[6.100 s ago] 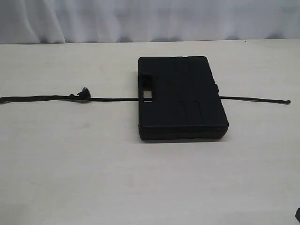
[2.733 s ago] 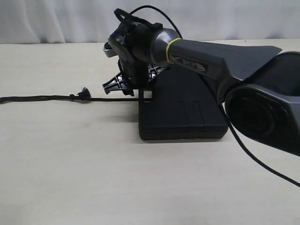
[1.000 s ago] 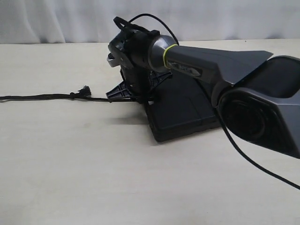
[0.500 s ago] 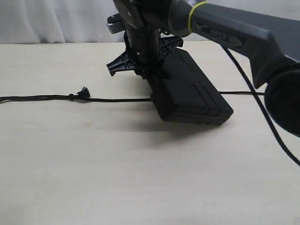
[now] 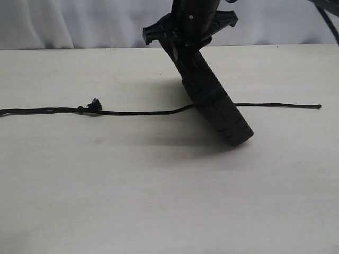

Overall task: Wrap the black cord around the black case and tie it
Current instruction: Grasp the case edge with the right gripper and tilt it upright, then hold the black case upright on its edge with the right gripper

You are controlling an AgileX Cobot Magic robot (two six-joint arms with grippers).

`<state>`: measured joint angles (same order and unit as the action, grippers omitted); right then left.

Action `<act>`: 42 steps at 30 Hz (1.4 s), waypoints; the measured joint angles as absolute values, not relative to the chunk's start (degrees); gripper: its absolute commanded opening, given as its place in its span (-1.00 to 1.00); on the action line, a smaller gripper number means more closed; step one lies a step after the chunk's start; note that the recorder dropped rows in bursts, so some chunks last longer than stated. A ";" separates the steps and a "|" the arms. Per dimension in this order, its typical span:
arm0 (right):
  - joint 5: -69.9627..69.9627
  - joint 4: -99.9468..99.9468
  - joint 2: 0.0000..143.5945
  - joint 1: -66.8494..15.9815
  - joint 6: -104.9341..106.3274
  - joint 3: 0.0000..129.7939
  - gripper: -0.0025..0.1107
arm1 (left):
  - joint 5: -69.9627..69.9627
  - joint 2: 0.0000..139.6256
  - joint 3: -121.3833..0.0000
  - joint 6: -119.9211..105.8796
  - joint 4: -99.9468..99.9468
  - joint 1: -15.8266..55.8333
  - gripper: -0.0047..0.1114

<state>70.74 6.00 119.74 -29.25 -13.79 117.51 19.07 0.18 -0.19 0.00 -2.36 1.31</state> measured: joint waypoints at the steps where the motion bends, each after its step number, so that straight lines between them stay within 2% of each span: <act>1: 70.86 4.64 119.47 -28.63 -12.88 117.51 -0.88 | 19.07 0.18 -0.19 0.00 -2.36 1.31 -0.92; 15: 71.22 -9.78 118.35 -20.21 -6.00 117.39 -0.88 | 19.07 0.18 -0.19 0.00 -2.36 1.31 -0.92; 28: 70.54 3.74 116.78 -19.61 -7.77 116.29 -0.88 | 19.07 0.18 -0.19 0.00 -2.36 1.31 -0.92; 42: 69.71 7.75 116.10 -19.61 -8.12 114.61 -0.88 | 19.07 0.18 -0.19 0.00 -2.36 1.31 -0.92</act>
